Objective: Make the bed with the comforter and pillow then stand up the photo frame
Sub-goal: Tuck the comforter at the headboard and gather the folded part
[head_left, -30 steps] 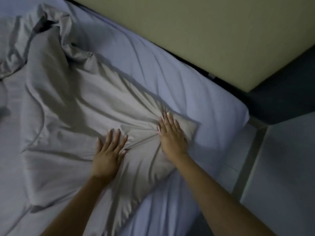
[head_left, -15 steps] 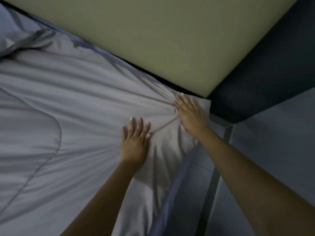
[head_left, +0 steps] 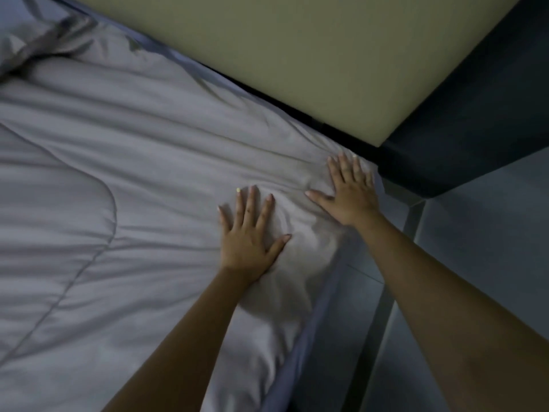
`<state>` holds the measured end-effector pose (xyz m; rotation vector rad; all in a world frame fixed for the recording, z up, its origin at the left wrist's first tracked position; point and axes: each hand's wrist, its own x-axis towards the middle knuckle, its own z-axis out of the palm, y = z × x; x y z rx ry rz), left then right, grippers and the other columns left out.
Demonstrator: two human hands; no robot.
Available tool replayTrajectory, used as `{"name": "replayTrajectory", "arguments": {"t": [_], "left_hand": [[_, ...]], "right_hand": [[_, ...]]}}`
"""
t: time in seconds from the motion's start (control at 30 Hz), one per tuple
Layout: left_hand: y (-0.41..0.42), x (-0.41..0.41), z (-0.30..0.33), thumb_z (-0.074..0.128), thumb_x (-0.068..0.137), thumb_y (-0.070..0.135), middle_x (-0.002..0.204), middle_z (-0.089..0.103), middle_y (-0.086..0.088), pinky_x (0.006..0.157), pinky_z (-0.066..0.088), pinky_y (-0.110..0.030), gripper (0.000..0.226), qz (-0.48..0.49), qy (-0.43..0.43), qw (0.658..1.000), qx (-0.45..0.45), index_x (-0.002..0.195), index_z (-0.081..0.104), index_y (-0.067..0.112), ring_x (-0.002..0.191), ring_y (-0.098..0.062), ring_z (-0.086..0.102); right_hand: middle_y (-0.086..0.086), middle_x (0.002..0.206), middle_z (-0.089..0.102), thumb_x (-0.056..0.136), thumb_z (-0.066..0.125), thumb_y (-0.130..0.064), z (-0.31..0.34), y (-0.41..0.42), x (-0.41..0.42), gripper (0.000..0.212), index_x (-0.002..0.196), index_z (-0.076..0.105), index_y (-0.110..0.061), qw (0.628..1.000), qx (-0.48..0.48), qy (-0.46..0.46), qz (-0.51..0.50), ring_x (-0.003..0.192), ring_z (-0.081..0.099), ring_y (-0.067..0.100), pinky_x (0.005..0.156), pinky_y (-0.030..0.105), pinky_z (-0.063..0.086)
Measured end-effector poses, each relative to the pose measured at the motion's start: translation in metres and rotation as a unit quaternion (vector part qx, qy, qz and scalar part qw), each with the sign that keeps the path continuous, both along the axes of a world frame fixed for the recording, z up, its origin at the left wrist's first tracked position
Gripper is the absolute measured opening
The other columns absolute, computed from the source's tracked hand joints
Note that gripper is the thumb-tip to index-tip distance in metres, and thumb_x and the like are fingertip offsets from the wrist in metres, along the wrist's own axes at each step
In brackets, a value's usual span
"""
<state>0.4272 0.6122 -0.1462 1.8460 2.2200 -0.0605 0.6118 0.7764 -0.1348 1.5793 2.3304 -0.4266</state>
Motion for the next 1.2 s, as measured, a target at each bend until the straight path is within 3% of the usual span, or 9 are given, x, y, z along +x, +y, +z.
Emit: {"name": "replayTrajectory", "arguments": {"t": [0.13, 0.3, 0.4, 0.47, 0.7, 0.8, 0.87, 1.0, 1.2], "left_hand": [[-0.013, 0.002, 0.010, 0.012, 0.081, 0.078, 0.161, -0.009, -0.009, 0.117, 0.002, -0.057, 0.093, -0.037, -0.015, 0.999, -0.029, 0.155, 0.001, 0.024, 0.148, -0.031, -0.010], [-0.046, -0.027, 0.036, 0.019, 0.086, 0.068, 0.155, 0.030, -0.014, 0.113, 0.032, -0.051, 0.090, -0.020, -0.050, 0.998, 0.010, 0.147, 0.034, 0.004, 0.143, -0.031, 0.029], [-0.093, -0.068, 0.052, -0.005, 0.078, 0.069, 0.162, 0.004, -0.009, 0.120, 0.006, -0.042, 0.098, 0.001, -0.015, 1.000, -0.006, 0.153, 0.007, 0.008, 0.150, -0.025, 0.001], [-0.136, -0.101, 0.063, -0.013, 0.074, 0.068, 0.162, -0.005, -0.007, 0.120, -0.001, -0.039, 0.099, 0.019, -0.003, 1.000, -0.012, 0.154, -0.001, 0.010, 0.149, -0.023, -0.007], [-0.330, -0.219, 0.094, -0.012, 0.079, 0.068, 0.161, -0.014, -0.006, 0.121, -0.003, -0.040, 0.094, 0.094, 0.055, 0.993, -0.050, 0.153, -0.008, 0.011, 0.148, -0.022, -0.015], [-0.410, -0.261, 0.093, -0.038, 0.062, 0.072, 0.162, -0.008, -0.006, 0.120, -0.003, -0.040, 0.116, 0.137, 0.068, 0.986, -0.059, 0.154, -0.002, 0.011, 0.149, -0.022, -0.010], [-0.452, -0.281, 0.088, -0.043, 0.056, 0.073, 0.162, -0.003, -0.006, 0.120, -0.002, -0.040, 0.125, 0.174, 0.065, 0.980, -0.065, 0.154, 0.003, 0.011, 0.149, -0.022, -0.006], [-0.505, -0.302, 0.083, -0.034, 0.067, 0.076, 0.160, 0.013, -0.010, 0.120, 0.006, -0.041, 0.122, 0.235, 0.054, 0.969, -0.056, 0.152, 0.019, 0.006, 0.149, -0.026, 0.007], [-0.561, -0.328, 0.099, -0.037, 0.059, 0.078, 0.162, -0.001, -0.006, 0.120, 0.000, -0.039, 0.124, 0.258, 0.051, 0.964, -0.040, 0.154, 0.007, 0.010, 0.149, -0.022, -0.005]], "right_hand": [[-0.003, 0.159, -0.021, 0.070, 0.015, -0.091, 0.015, -0.006, -0.004, 0.108, 0.152, -0.014, -0.026, 0.998, -0.028, -0.049, -0.009, 0.147, -0.019, 0.024, 0.119, 0.046, -0.008], [-0.001, 0.159, -0.020, 0.082, 0.012, -0.080, 0.052, -0.034, -0.035, 0.096, 0.152, -0.012, -0.019, 0.999, -0.005, -0.045, -0.021, 0.146, -0.019, 0.021, 0.117, 0.041, -0.014], [0.000, 0.160, -0.017, 0.087, 0.013, -0.074, 0.066, -0.075, -0.064, 0.089, 0.152, -0.011, -0.018, 0.999, 0.003, -0.047, -0.005, 0.147, -0.018, 0.021, 0.119, 0.042, -0.012], [0.000, 0.161, -0.014, 0.090, 0.015, -0.071, 0.075, -0.111, -0.090, 0.086, 0.153, -0.007, -0.017, 0.999, -0.001, -0.042, 0.001, 0.147, -0.016, 0.022, 0.120, 0.043, -0.009], [0.004, 0.162, -0.005, 0.094, 0.020, -0.064, 0.090, -0.273, -0.203, 0.080, 0.154, 0.003, -0.014, 0.998, 0.000, -0.007, 0.060, 0.149, -0.008, 0.025, 0.120, 0.046, -0.001], [0.005, 0.162, -0.004, 0.095, 0.021, -0.061, 0.087, -0.338, -0.249, 0.078, 0.153, 0.003, -0.012, 0.995, -0.011, 0.005, 0.098, 0.149, -0.007, 0.025, 0.120, 0.046, -0.001], [0.006, 0.162, -0.003, 0.097, 0.021, -0.057, 0.082, -0.378, -0.276, 0.075, 0.153, 0.003, -0.010, 0.991, -0.021, 0.004, 0.136, 0.149, -0.007, 0.025, 0.120, 0.045, -0.002], [0.005, 0.161, -0.006, 0.097, 0.018, -0.058, 0.069, -0.439, -0.323, 0.075, 0.153, 0.001, -0.011, 0.979, -0.034, 0.014, 0.201, 0.149, -0.008, 0.024, 0.120, 0.043, -0.005], [0.002, 0.161, -0.006, 0.096, 0.018, -0.060, 0.082, -0.499, -0.374, 0.076, 0.154, 0.001, -0.014, 0.972, -0.038, 0.036, 0.228, 0.149, -0.009, 0.022, 0.119, 0.043, -0.004]]}}
